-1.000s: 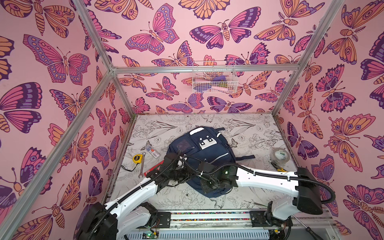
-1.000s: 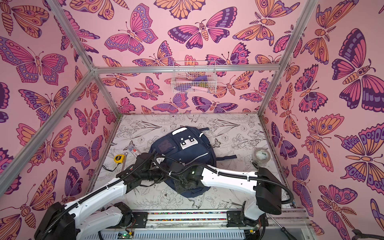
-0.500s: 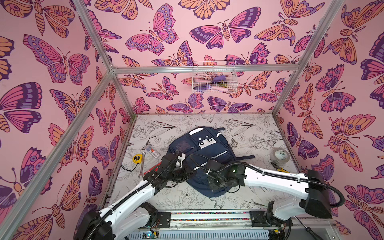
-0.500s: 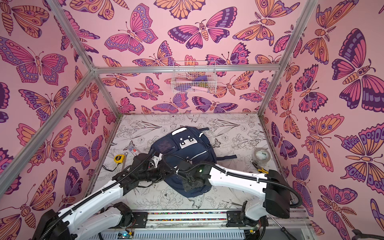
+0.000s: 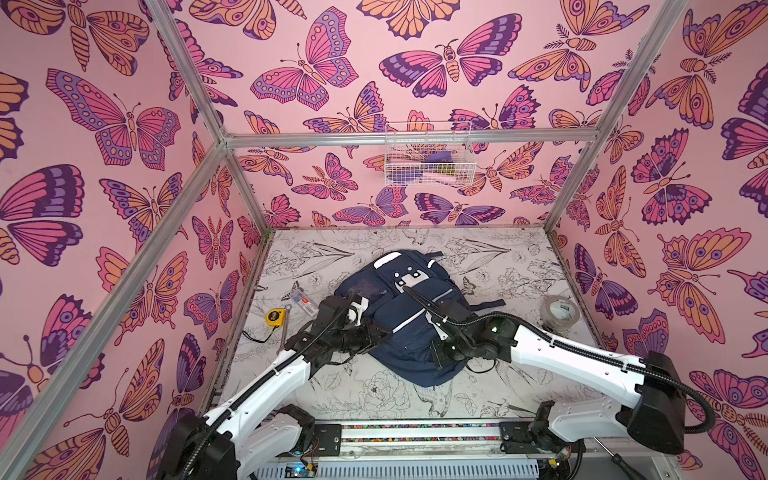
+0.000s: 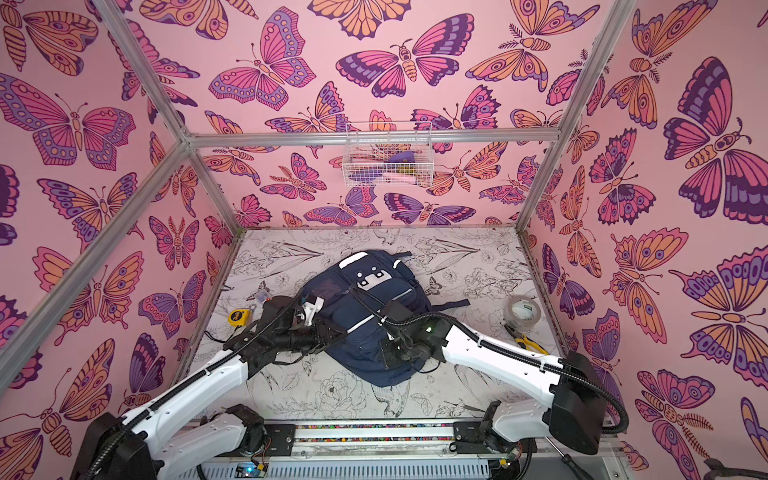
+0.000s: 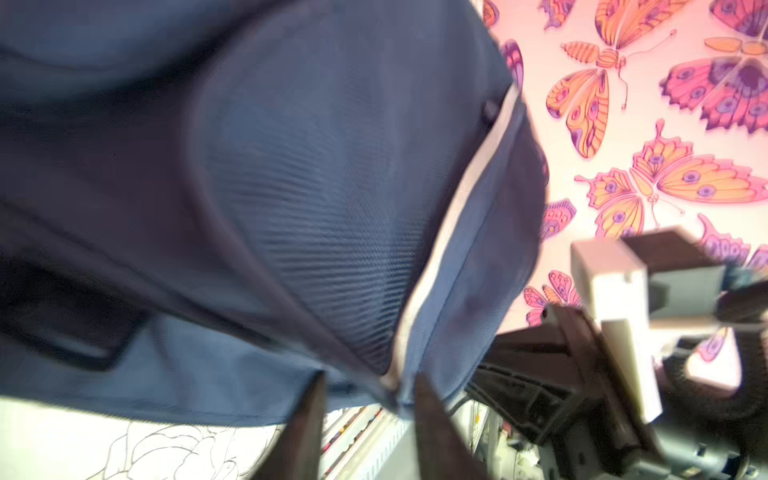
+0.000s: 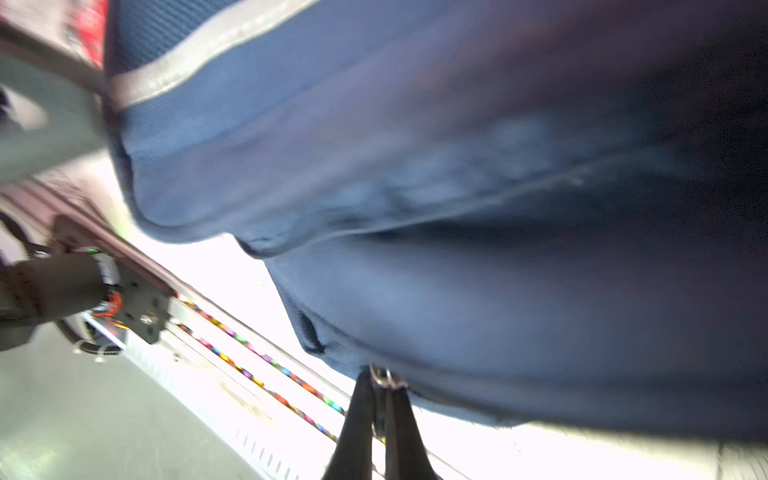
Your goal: Pack the student bag
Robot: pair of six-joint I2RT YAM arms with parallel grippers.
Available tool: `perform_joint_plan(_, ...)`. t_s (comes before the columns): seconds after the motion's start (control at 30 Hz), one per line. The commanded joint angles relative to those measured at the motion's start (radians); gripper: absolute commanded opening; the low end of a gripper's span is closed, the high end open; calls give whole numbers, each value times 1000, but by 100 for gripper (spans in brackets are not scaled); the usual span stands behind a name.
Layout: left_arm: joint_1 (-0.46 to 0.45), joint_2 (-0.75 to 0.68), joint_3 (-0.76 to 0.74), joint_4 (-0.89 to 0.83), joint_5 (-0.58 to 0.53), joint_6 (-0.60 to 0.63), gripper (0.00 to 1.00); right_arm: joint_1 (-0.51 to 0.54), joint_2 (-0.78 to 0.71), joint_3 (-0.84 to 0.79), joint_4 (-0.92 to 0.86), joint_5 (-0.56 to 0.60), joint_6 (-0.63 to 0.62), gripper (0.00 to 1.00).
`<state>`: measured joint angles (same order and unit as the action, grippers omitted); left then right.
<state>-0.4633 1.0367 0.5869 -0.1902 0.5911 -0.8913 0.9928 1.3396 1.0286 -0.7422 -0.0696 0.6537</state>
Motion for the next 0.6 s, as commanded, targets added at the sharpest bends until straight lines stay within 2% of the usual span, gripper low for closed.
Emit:
perform_joint_plan(0.0, -14, -42, 2, -61, 3, -29, 56, 50, 34, 47, -45, -8, -3, 0)
perform_joint_plan(0.07, -17, -91, -15, -100, 15, -68, 66, 85, 65, 94, -44, -2, 1, 0)
perform_joint_plan(0.13, -17, -155, -32, -174, 5, -96, 70, 109, 93, 146, -39, -8, 4, 0)
perform_joint_plan(0.27, -28, -255, -82, -209, 16, -196, 70, 145, 134, 213, 6, -41, 6, 0)
perform_joint_plan(0.43, -57, -266, -92, -209, 14, -245, 68, 153, 191, 281, 17, -55, 9, 0)
perform_joint_plan(0.57, -57, -211, -80, -170, -10, -249, 57, 165, 196, 283, 29, -68, 16, 0)
